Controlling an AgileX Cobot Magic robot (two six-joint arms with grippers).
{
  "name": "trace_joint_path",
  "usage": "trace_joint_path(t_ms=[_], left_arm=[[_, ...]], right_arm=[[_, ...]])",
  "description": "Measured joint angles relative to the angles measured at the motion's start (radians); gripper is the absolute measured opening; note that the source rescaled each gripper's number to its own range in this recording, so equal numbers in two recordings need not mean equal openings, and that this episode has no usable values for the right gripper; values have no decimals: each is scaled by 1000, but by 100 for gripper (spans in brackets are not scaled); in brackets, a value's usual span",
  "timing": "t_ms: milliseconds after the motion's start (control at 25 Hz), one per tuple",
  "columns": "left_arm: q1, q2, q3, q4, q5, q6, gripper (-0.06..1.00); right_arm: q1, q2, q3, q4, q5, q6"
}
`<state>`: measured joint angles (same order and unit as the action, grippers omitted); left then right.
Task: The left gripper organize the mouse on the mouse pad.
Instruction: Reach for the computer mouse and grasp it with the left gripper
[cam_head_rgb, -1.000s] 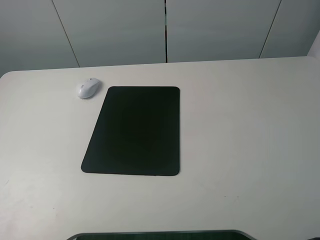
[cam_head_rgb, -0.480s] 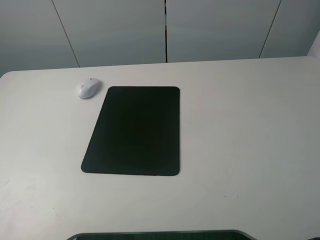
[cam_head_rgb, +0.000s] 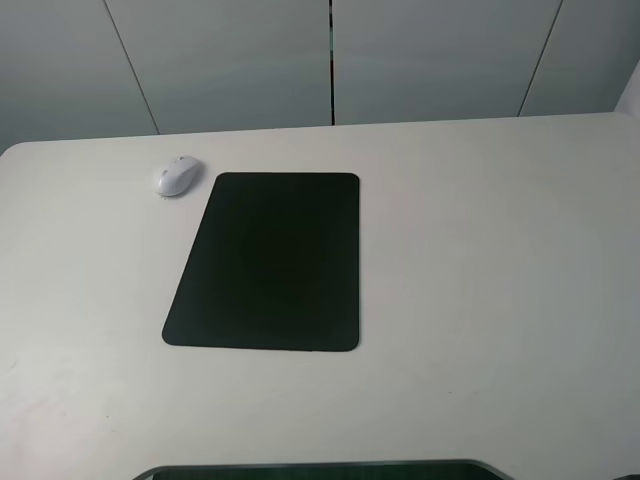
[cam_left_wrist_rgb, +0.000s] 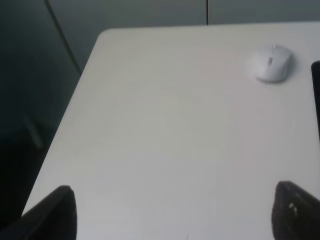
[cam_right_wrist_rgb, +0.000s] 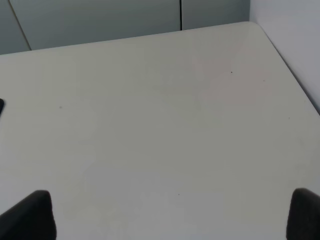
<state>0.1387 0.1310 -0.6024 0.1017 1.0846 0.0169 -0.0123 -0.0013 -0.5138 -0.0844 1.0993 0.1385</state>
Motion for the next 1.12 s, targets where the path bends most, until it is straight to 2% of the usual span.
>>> trace_joint_path(t_ms=[200,520,720,920,1120], left_arm=[[0,220,-106,-5,12,15,100],[0,598,-257,-102,2,44,100],[-4,862,-317,-102,-22,44,100],[-110,1084,-392,-87,-125,40,100],[-206,1313,-528,-70,-154,38,100]], right_arm=[[0,0,0,0,0,0],[0,0,0,0,0,0],[0,0,0,0,0,0],[0,0,0,0,0,0],[0,0,0,0,0,0]])
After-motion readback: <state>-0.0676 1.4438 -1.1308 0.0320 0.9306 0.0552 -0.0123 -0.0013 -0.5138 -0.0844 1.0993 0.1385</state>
